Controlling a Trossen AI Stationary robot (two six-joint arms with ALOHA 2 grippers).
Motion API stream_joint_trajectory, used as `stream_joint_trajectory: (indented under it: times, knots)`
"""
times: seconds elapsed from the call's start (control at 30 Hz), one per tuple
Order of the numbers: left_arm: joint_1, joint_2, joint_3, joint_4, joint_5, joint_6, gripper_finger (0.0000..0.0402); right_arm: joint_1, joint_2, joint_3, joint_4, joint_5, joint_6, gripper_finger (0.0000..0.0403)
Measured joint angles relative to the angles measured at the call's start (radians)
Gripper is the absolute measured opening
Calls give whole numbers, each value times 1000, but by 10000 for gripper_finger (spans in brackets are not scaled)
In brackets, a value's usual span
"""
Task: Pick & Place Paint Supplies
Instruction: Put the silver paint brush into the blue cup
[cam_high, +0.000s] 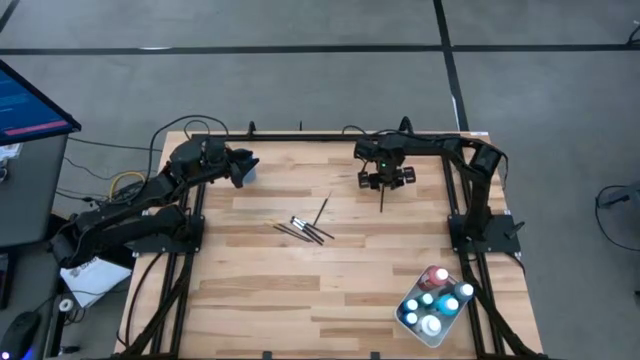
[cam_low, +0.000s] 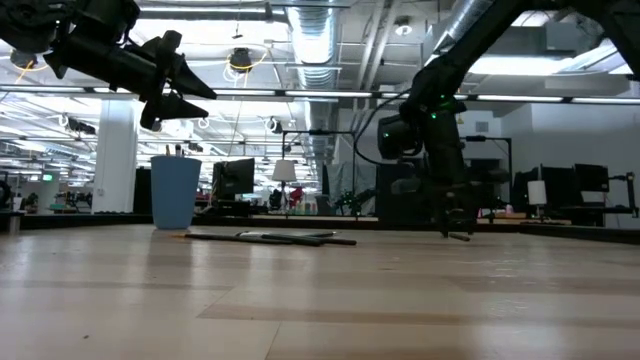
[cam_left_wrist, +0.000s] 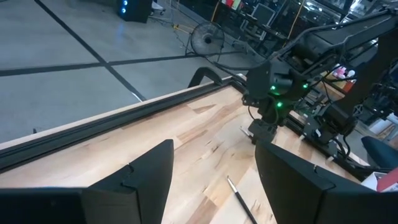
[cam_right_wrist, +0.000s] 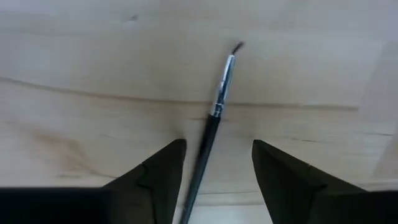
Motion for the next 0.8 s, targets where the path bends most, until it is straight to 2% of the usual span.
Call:
stream_joint_trajectory:
  times: [0.23, 0.5, 0.73, 0.8]
  knots:
    - [0, 0, 0, 0, -7, 0, 219, -18, 2, -9, 51, 19, 31, 168]
    - [0, 0, 0, 1, -9, 0, 219, -9, 10, -6, 82, 44, 17, 99]
    - [0, 0, 0, 2, -9, -1, 215, 26, 13, -6, 88, 113, 69, 14]
    - [0, 0, 0, 2, -1, -2, 214, 38, 12, -7, 91, 126, 63, 9]
